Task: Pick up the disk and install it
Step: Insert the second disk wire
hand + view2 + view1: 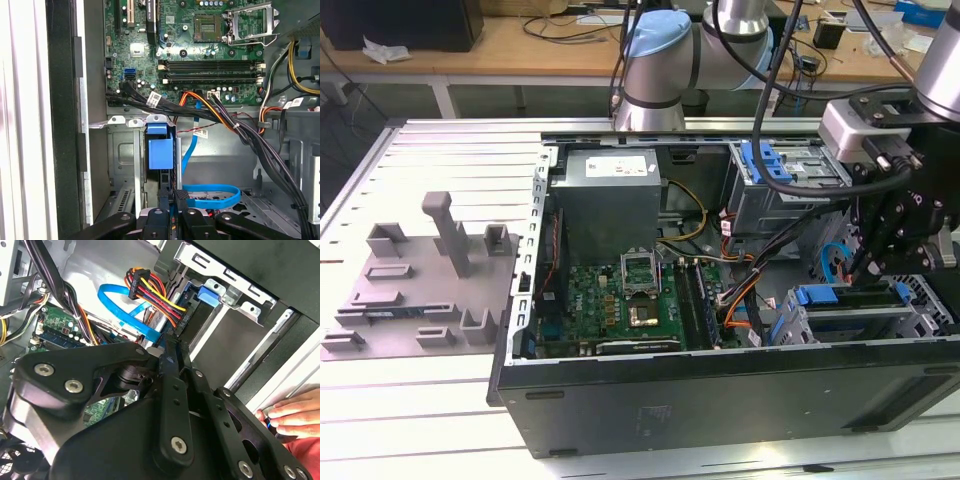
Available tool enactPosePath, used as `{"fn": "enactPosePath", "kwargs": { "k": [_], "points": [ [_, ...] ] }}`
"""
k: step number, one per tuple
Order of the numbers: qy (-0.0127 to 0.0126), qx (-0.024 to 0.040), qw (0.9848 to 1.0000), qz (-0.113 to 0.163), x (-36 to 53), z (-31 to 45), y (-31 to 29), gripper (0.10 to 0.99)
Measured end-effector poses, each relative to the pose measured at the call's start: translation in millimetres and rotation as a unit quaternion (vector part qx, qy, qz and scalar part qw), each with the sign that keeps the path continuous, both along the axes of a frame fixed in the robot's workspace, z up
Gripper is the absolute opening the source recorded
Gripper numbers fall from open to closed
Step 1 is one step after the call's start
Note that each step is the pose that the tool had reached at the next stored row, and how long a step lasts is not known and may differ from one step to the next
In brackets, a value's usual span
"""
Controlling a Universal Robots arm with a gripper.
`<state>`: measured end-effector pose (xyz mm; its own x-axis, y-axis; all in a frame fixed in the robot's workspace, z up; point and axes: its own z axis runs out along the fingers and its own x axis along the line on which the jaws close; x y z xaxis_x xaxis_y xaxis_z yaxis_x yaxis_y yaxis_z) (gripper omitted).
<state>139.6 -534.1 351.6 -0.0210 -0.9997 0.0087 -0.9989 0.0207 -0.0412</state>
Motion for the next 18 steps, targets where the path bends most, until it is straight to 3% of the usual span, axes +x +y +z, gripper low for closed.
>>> {"fn": "enactPosePath", "kwargs": {
  "k": [18],
  "points": [
    [0.0000, 0.0000, 1.0000, 0.000, 0.0, -4.9, 0.6, 0.161]
  ]
}}
